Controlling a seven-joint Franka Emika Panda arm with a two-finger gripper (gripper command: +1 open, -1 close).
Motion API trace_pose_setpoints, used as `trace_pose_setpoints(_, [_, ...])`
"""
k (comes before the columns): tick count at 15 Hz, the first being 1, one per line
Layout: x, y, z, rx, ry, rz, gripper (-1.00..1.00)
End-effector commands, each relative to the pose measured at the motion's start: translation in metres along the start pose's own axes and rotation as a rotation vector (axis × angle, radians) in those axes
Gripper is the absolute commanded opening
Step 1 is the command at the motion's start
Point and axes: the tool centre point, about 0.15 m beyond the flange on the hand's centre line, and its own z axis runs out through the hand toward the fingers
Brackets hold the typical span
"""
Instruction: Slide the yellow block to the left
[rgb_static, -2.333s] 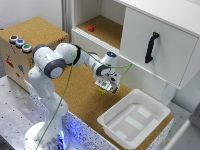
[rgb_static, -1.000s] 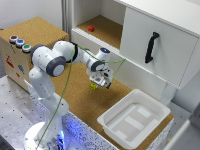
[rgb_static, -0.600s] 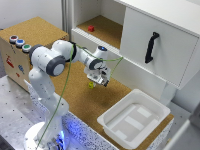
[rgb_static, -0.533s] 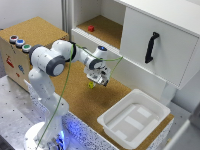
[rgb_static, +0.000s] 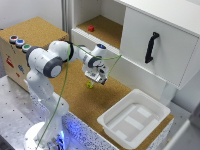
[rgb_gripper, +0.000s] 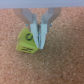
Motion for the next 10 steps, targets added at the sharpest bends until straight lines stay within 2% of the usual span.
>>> trace_pose_setpoints(1, [0.003, -0.037, 0.011, -0.005, -0.039, -0.021, -1.0])
trace_pose_setpoints(4, [0.008, -0.056, 0.014, -0.03, -0.053, -0.066, -1.0])
trace_pose_setpoints(6, [0.011, -0.067, 0.008, -0.067, -0.059, -0.074, -1.0])
trace_pose_setpoints(10, [0.003, -0.066, -0.02, -0.108, -0.08, 0.066, -1.0])
